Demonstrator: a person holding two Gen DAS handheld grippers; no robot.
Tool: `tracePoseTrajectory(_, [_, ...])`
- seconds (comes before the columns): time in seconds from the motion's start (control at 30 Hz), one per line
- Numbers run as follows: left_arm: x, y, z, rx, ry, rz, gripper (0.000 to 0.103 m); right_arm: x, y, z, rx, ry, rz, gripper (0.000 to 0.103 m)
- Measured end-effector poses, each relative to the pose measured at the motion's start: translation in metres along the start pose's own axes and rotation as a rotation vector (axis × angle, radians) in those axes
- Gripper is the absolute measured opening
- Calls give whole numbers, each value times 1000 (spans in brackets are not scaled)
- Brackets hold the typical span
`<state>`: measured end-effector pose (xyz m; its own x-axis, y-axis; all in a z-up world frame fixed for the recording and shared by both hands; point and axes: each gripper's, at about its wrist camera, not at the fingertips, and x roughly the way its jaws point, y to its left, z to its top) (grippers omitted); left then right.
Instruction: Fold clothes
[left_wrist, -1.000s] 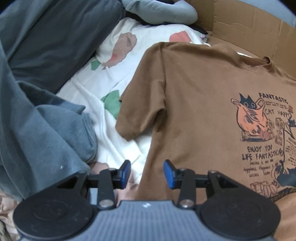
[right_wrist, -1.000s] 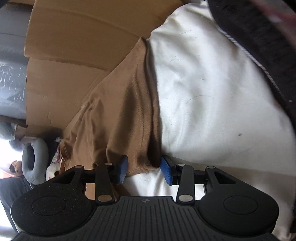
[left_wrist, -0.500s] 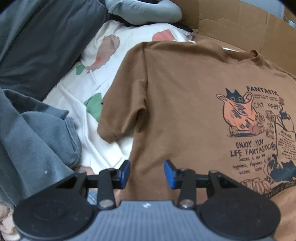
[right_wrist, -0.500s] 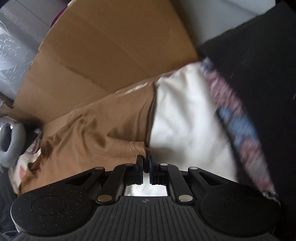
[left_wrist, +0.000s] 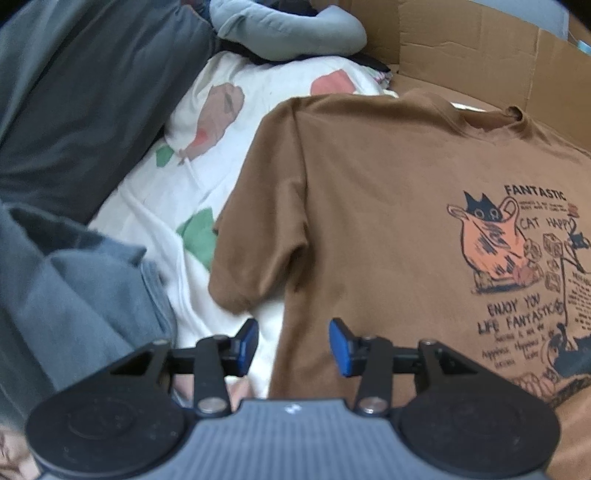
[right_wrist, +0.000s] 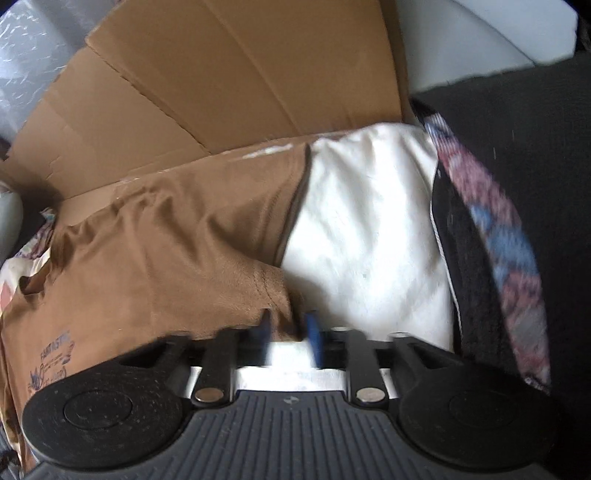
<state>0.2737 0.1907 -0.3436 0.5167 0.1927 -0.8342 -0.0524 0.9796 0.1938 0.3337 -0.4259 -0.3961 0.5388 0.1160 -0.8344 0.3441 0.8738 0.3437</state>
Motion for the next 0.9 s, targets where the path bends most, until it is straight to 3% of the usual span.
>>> tracePoseTrajectory(0.17, [15,10,29,-46,8,26,46,-3,3,23,19,-47,56,45])
tracePoseTrajectory(0.27, [22,15,46,-94,8,31,46,7,7,35,22,-81,38,45])
tracePoseTrajectory(0.47, [32,9,59,-74,0,37,47,29,13,62,1,-145,-48,46])
tracePoseTrajectory(0.73, [43,2,61,-47,6,33,47,53,4,84,-11,-119,-94,46])
tracePoseTrajectory(0.8, [47,4,64,-47,8,39,47,54,6,85,-47,-113,-94,36])
tracePoseTrajectory(0.83, [49,5,66,-49,11,43,47,55,7,85,-67,-110,-95,21])
tracePoseTrajectory(0.9, [54,10,69,-63,19,52,47,54,10,85,-102,-108,-95,8])
